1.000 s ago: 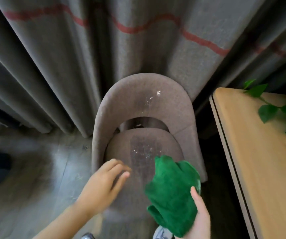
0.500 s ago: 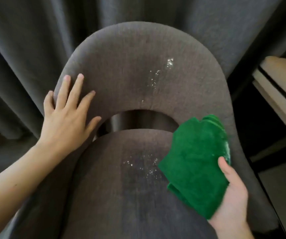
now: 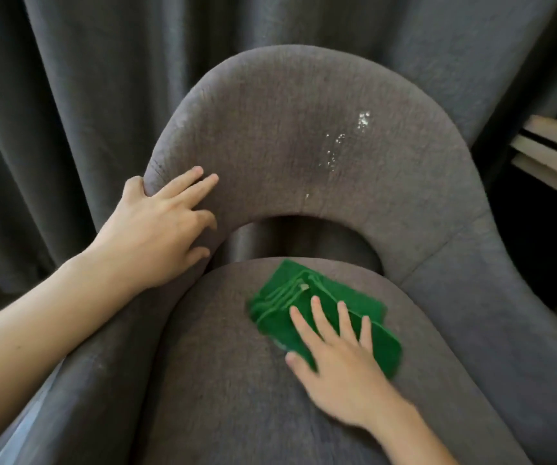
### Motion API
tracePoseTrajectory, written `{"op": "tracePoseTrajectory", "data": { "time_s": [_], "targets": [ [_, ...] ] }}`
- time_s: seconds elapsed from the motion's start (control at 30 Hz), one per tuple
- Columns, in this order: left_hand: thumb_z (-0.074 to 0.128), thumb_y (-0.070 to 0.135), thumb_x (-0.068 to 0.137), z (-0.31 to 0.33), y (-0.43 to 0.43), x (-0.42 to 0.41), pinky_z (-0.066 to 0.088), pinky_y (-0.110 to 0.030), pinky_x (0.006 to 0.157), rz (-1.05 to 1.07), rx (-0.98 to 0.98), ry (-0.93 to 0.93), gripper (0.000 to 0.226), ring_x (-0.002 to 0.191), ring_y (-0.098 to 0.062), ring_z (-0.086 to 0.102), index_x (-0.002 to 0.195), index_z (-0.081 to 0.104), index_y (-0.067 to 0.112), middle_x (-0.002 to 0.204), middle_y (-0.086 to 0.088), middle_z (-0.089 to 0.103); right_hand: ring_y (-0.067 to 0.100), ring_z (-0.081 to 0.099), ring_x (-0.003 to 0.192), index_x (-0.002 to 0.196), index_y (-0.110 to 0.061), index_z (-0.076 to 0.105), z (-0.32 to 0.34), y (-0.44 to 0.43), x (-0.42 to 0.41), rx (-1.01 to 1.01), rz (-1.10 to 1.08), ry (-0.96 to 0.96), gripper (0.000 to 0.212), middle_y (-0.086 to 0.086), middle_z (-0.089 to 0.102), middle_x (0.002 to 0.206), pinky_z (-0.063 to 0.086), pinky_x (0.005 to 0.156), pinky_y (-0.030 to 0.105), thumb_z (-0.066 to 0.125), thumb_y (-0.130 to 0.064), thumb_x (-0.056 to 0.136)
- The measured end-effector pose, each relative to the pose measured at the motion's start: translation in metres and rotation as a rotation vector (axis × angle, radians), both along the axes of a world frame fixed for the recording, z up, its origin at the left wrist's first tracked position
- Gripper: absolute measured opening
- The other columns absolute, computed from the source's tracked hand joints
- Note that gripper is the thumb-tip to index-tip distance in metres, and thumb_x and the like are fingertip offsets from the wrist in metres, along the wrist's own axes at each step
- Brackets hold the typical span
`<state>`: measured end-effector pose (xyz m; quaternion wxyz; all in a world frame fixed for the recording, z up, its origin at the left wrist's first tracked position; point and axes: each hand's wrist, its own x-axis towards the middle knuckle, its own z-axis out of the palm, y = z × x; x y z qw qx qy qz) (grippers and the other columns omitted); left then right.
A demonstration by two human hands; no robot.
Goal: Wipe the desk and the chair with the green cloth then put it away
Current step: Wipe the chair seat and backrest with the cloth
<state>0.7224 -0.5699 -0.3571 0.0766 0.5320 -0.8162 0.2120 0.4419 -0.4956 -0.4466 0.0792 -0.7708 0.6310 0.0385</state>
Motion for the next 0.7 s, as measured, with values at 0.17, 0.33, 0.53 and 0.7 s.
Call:
{"op": "tracePoseTrajectory", "data": {
  "time_s": [0.17, 0.33, 0.53, 0.7],
  "targets": [
    [0.076, 0.041, 0.074, -0.001, 0.003, 0.000, 0.043, -0.055, 0.080, -0.034, -0.019, 0.057, 0.026, 0.135, -0.025, 0.053, 0.097, 0.076, 0.028, 0.138, -0.006, 0.063, 0.018, 0.023, 0.147, 0.145, -0.044, 0.039, 0.007, -0.001, 0.003, -0.153, -0.134, -0.250, 0.082, -0.014, 0.034, 0.156, 0.013, 0.122, 0.047, -0.002, -0.076, 0.082],
    [0.041, 0.050, 0.091, -0.001, 0.007, -0.001, 0.037, -0.049, 0.084, -0.054, -0.019, 0.125, 0.034, 0.099, -0.015, 0.066, 0.092, 0.072, 0.035, 0.088, 0.010, 0.074, 0.023, 0.028, 0.143, 0.150, -0.049, 0.026, -0.008, -0.018, -0.011, -0.155, -0.139, -0.101, 0.066, -0.002, 0.035, 0.155, 0.021, 0.120, 0.045, 0.019, -0.076, 0.090],
    [0.030, 0.047, 0.089, -0.003, 0.006, 0.002, 0.041, -0.050, 0.082, -0.075, -0.050, 0.202, 0.045, 0.062, -0.021, 0.064, 0.080, 0.072, 0.034, 0.060, 0.007, 0.064, 0.025, 0.038, 0.119, 0.140, -0.049, 0.029, -0.013, -0.034, 0.006, -0.189, -0.172, 0.009, 0.057, -0.003, 0.042, 0.130, 0.033, 0.102, 0.048, 0.023, -0.077, 0.090],
    [0.047, 0.036, 0.091, -0.004, 0.004, 0.003, 0.038, -0.049, 0.084, -0.067, -0.027, 0.235, 0.027, 0.069, -0.023, 0.066, 0.082, 0.072, 0.034, 0.066, 0.007, 0.067, 0.033, 0.042, 0.120, 0.132, -0.037, 0.038, -0.014, -0.083, -0.002, -0.119, -0.197, -0.002, 0.045, 0.006, 0.046, 0.127, 0.035, 0.099, 0.053, 0.025, -0.064, 0.099]
  ]
}}
